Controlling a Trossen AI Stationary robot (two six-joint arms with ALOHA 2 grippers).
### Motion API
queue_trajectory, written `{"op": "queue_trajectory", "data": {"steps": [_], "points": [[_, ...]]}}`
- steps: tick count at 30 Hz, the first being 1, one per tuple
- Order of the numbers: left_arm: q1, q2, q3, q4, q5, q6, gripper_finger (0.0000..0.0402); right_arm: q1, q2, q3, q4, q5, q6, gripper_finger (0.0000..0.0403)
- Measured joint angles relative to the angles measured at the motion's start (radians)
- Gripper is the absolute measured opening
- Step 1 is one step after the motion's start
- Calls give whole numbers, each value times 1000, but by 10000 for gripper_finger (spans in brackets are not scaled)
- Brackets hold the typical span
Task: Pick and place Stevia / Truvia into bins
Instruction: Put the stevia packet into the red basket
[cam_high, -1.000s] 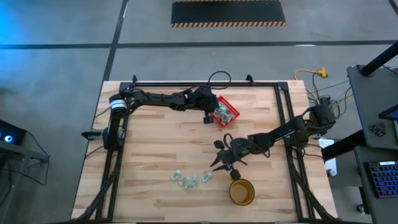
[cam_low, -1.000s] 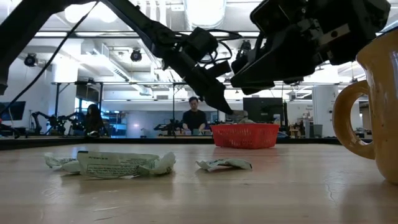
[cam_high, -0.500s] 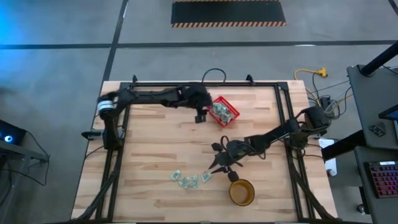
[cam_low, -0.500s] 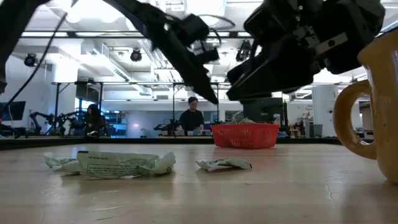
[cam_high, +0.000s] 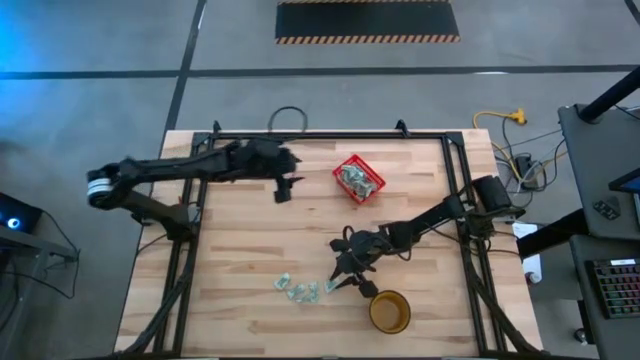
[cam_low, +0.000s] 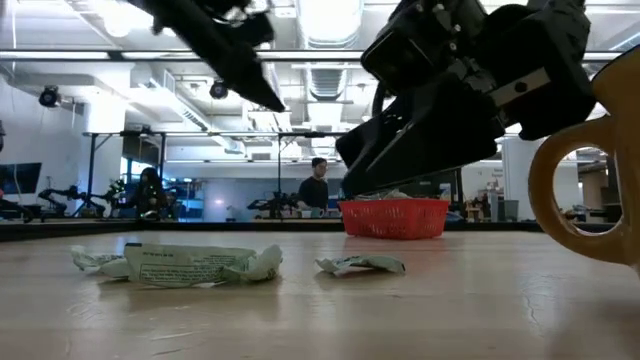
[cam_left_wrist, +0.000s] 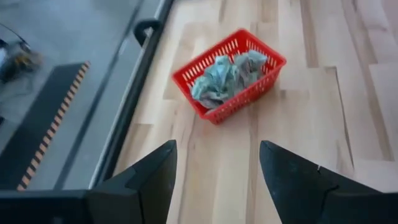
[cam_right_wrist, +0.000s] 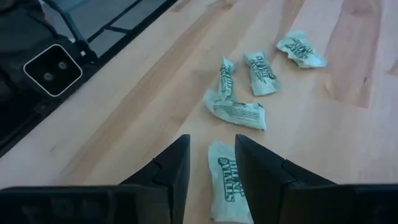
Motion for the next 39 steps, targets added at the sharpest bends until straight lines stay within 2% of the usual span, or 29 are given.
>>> {"op": "queue_trajectory", "data": {"steps": [8,13,19,29,39], "points": [[0,-247,-204,126,-27,-29,212,-1,23,26,-31,5,-6,129],[0,-335,-272,179,-29,-59,212,-13,23,77,-162,10,-27,137],[0,-360,-288,203,-30,-78,212,-10,-8,167,-420,21,-90,146],[0,-356,-288,203,-30,-77,213,21,-11,175,-434,19,-72,146],[0,-356,-289,203,-30,-77,213,18,-12,177,-434,43,-143,135]]}}
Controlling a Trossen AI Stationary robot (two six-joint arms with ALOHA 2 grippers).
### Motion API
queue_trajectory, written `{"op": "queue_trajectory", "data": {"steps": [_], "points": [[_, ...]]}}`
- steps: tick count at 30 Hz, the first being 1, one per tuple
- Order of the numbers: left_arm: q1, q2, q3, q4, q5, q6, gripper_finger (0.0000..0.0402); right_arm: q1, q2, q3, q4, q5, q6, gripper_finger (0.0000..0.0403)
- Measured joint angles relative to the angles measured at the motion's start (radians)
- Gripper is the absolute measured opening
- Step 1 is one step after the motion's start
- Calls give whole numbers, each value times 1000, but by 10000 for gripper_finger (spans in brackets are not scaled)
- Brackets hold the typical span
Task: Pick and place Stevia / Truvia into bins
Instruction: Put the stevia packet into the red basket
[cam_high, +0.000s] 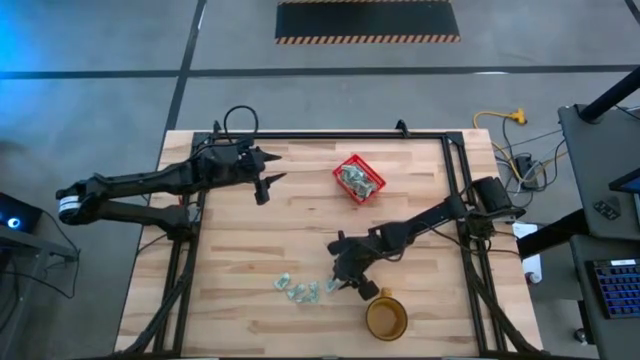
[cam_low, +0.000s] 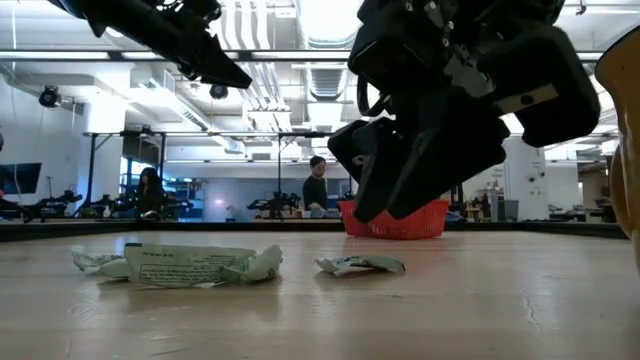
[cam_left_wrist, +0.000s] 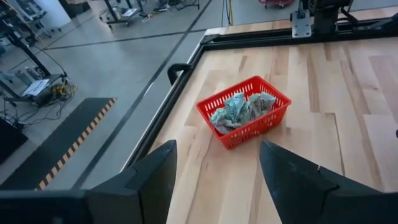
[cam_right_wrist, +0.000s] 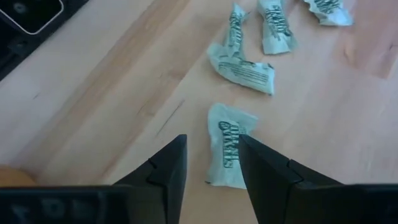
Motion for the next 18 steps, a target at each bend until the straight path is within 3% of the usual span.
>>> {"op": "queue_trajectory", "data": {"steps": [18], "points": [[0,3,-10,-1,0,0,212,0,30,4,2,78,-10,127]]}}
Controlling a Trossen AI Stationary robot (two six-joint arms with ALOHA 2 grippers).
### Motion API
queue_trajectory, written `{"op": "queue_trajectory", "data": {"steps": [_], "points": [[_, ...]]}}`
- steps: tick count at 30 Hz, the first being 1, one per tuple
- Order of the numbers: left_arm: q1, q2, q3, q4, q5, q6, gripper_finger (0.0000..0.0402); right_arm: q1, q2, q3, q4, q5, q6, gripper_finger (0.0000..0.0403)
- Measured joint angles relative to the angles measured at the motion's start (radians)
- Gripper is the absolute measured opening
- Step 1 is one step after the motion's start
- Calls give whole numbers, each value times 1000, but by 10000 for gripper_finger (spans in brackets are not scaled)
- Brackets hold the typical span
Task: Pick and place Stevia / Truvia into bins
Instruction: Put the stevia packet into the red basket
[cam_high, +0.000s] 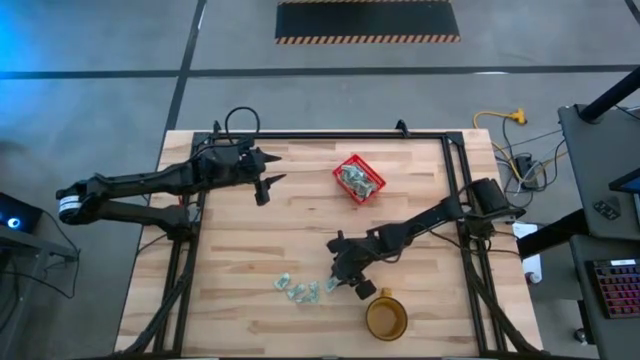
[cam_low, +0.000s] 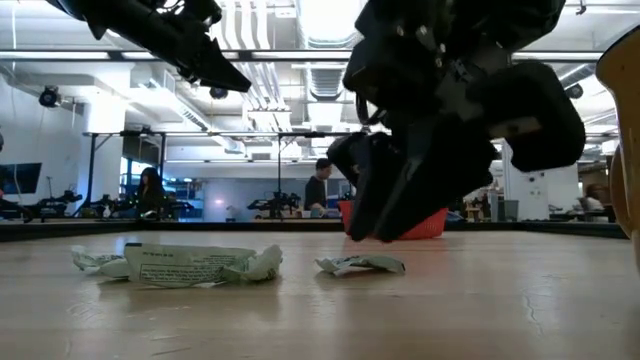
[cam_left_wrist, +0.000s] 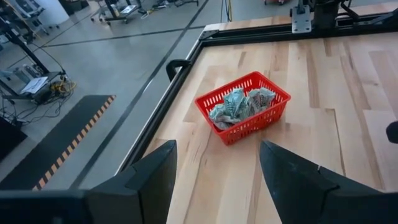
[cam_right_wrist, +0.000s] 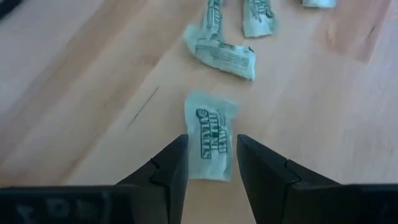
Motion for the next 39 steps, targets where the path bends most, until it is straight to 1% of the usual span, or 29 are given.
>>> {"op": "queue_trajectory", "data": {"steps": [5,9,14,17,22,28,31,34,37,39], "points": [[0,2,0,3,0,0,212,0,65,35,-4,-2,1,127],[-1,4,-3,1,1,-1,212,-2,88,91,-86,-4,0,126],[-1,4,-5,0,1,-1,212,-4,91,126,-154,-3,-6,121],[-1,5,-5,-1,1,-1,212,-5,92,132,-168,0,-14,106],[-2,5,-7,-1,1,-2,212,-8,86,131,-180,2,-17,65],[-2,5,-7,-1,1,-2,212,-15,36,136,-237,33,-23,28],[-2,5,-9,0,1,-3,212,-24,-10,138,-271,80,-29,20],[-2,5,-16,0,3,-5,212,-38,-54,139,-340,163,-34,19],[-2,5,-26,2,5,-22,212,-64,-113,139,-422,280,-44,21],[-2,5,-38,1,6,-27,212,-90,-150,139,-481,387,-47,22]]}}
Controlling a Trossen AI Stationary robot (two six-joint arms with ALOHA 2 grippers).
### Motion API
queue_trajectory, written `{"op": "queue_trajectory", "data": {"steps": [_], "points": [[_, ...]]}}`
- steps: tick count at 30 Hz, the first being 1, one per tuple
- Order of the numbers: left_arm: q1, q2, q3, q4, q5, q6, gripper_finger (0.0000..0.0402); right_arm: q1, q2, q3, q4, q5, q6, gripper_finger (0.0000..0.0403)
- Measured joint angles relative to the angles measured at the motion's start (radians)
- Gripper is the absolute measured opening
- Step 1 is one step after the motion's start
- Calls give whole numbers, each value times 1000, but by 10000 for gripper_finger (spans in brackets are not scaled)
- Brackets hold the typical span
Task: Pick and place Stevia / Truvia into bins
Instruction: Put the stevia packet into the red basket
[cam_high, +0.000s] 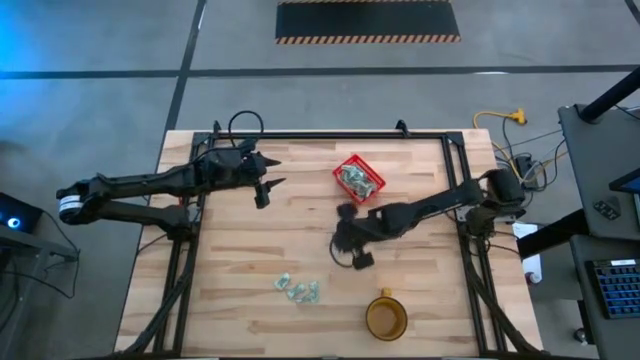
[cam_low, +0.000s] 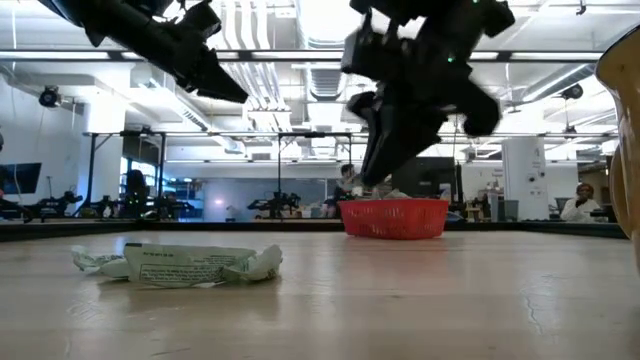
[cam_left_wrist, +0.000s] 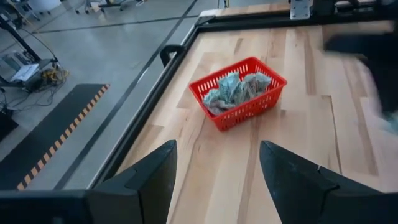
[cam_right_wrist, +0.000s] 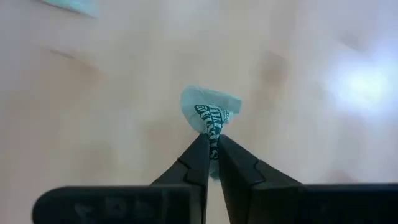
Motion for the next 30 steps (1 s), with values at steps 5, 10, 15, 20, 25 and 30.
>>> {"op": "queue_trajectory", "data": {"steps": [5,10,15,20,25,30], "points": [[0,0,-40,18,1,-2,212,-100,-97,-1,-113,208,21,22],[0,4,-48,26,4,-11,212,-250,-171,-1,-157,241,53,22],[0,5,-48,22,5,-26,212,-392,-199,-1,-182,212,123,22],[0,5,-48,22,5,-24,212,-493,-162,-4,-186,46,176,22],[0,5,-48,22,5,-23,212,-536,-104,-12,-193,30,252,30],[0,5,-48,20,5,-23,212,-544,-80,-13,-207,15,284,66]]}}
